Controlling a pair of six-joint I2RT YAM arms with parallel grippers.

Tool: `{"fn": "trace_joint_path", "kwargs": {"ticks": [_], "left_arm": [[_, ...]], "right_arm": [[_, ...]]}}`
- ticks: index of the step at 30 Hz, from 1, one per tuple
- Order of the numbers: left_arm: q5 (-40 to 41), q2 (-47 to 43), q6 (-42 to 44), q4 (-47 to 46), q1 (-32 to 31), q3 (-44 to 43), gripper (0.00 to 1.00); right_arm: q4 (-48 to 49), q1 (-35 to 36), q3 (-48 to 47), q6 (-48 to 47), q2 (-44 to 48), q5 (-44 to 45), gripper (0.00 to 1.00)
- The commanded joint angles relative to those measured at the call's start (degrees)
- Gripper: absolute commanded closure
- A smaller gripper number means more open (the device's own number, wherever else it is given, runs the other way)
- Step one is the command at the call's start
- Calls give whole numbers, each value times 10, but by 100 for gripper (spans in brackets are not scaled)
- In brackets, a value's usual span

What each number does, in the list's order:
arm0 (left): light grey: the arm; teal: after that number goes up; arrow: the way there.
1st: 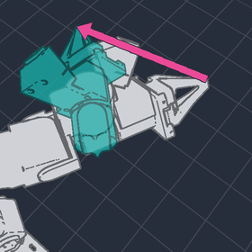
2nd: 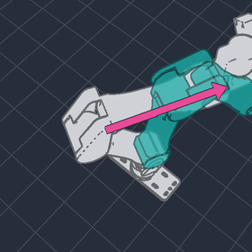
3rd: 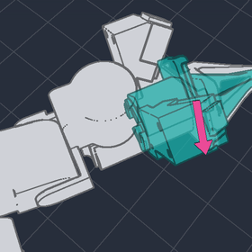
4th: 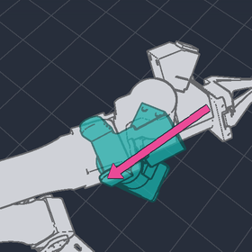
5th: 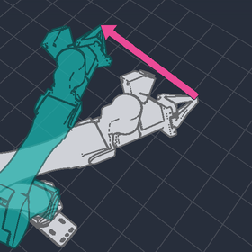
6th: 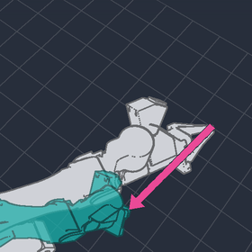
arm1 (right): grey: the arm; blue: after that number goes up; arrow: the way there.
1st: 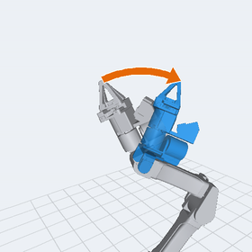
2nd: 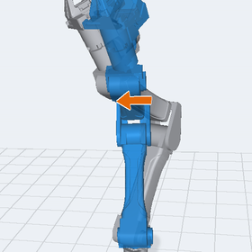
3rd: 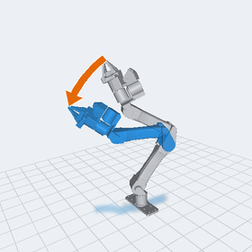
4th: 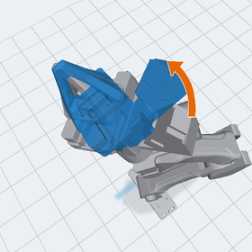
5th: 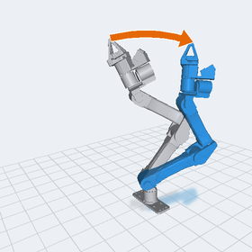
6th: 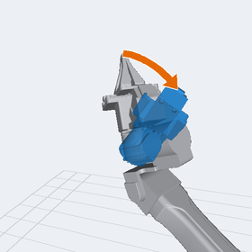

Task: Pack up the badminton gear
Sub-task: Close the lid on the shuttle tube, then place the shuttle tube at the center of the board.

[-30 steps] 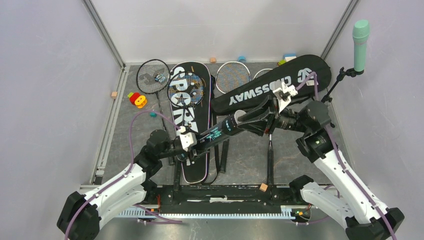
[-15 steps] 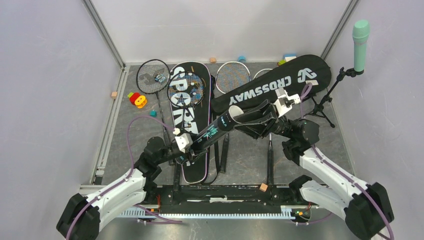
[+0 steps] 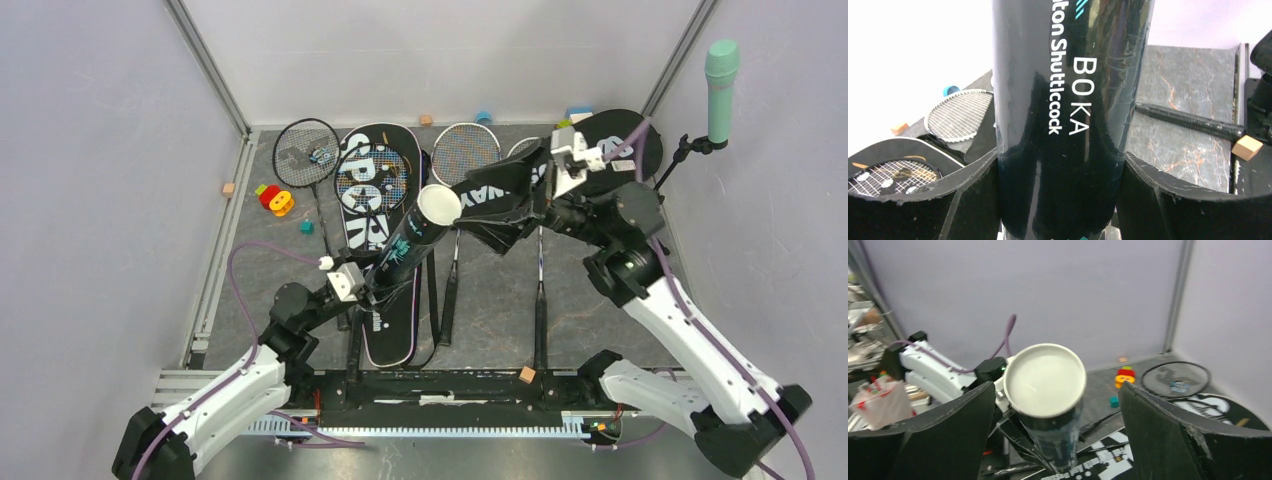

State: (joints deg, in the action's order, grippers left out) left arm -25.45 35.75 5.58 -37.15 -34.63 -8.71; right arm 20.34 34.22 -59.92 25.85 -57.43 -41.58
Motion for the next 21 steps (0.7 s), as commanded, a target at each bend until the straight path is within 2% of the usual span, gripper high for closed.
{"fn": "trace_joint_path", "kwargs": {"ticks": [1,4,7,10,12,15,21], "left_arm": [[39,-14,-18,-76,-3,-26,88],[84,-13,-32,-81,-3,-30,85],[170,-23,-73,-70,-3,-44,82],[211,-35,-100,-32,-3,-64,81],[211,-37,-124,-18,-3,-79,80],[197,-29,-165,-18,-3,-91,77],[146,15,-227,-32,-3,-114,77]], "right_arm": [[-128,0,-34,-117,50,108,2],[-128,1,-21,-136,74,138,2],[-118,1,22,-139,89,147,2],[-33,1,102,-116,92,102,2],[68,1,162,-68,78,74,2],[156,18,196,-40,34,55,2],[270,84,209,-83,-44,138,2]]}}
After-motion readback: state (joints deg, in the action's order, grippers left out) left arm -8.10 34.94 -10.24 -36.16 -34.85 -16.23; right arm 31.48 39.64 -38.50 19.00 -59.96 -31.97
